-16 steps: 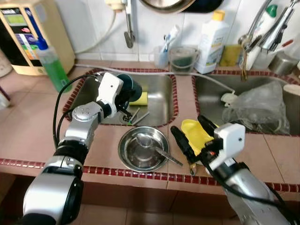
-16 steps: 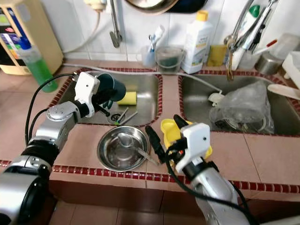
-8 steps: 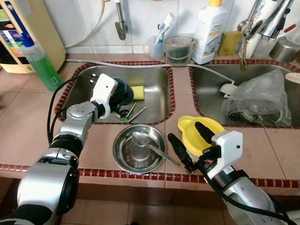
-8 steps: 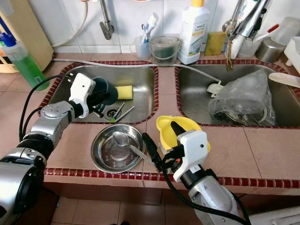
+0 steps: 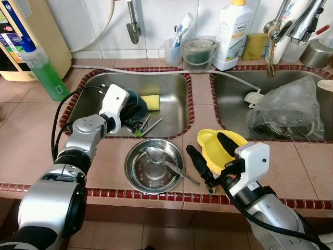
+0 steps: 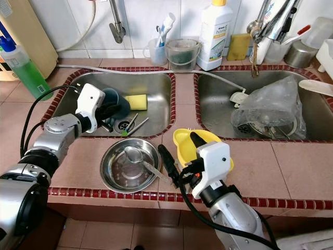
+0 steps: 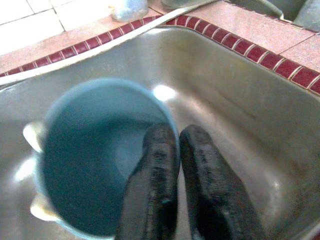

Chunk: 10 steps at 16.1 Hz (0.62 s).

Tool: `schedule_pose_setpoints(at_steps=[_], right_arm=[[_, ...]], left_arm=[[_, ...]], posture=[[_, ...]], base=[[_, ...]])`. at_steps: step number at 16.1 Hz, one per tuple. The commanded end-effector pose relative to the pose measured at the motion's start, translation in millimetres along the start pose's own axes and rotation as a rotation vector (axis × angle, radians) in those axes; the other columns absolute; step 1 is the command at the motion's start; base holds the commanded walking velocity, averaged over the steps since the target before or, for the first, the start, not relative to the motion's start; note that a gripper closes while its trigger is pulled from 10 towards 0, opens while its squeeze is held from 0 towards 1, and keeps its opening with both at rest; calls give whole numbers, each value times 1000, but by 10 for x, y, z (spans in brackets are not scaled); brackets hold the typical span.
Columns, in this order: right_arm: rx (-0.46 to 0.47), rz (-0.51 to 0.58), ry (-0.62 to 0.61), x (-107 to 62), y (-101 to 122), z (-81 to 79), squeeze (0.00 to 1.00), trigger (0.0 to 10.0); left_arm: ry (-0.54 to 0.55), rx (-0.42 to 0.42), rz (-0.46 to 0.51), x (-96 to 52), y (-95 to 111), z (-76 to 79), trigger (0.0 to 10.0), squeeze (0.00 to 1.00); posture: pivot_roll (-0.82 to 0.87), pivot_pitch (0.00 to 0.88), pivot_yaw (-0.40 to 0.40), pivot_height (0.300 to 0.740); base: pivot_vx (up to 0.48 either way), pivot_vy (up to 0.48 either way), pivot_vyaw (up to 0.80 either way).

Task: Kitchen organization

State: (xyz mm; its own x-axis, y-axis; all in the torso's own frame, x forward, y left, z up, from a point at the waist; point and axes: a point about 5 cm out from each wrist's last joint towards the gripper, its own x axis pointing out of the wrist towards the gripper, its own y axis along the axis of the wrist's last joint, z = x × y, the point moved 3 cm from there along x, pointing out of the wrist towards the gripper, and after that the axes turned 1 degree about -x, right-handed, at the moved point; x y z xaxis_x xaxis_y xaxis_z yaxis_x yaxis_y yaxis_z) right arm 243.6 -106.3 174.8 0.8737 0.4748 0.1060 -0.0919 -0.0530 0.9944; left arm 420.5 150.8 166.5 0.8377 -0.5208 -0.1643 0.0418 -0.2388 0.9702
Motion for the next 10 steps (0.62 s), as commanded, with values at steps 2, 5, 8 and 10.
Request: schedule_pose_setpoints(at_steps=[2,5,8,10], right_arm=[[0,3,21,35,-6,-37,0,10000],[-10,6,30,64,-1,-35,0,10000],[-13,15,32,94,13,-26,0,10000],[-15,20,33,113,19,-17,0,10000]], left_arm=[[9,3,21,-18,94,-73,10000,1000],[4,6,23,-22,97,-76,10000,1000],[9,2,26,-30,110,-95,10000,1000],[14,4,32,-30,128,-105,10000,1000]], posture=[[-129,141,104,740],[-123,138,102,740],[-120,131,100,740],[-118,127,98,740]], base=[[0,0,0],[0,0,0],[0,0,0],[0,0,0]])
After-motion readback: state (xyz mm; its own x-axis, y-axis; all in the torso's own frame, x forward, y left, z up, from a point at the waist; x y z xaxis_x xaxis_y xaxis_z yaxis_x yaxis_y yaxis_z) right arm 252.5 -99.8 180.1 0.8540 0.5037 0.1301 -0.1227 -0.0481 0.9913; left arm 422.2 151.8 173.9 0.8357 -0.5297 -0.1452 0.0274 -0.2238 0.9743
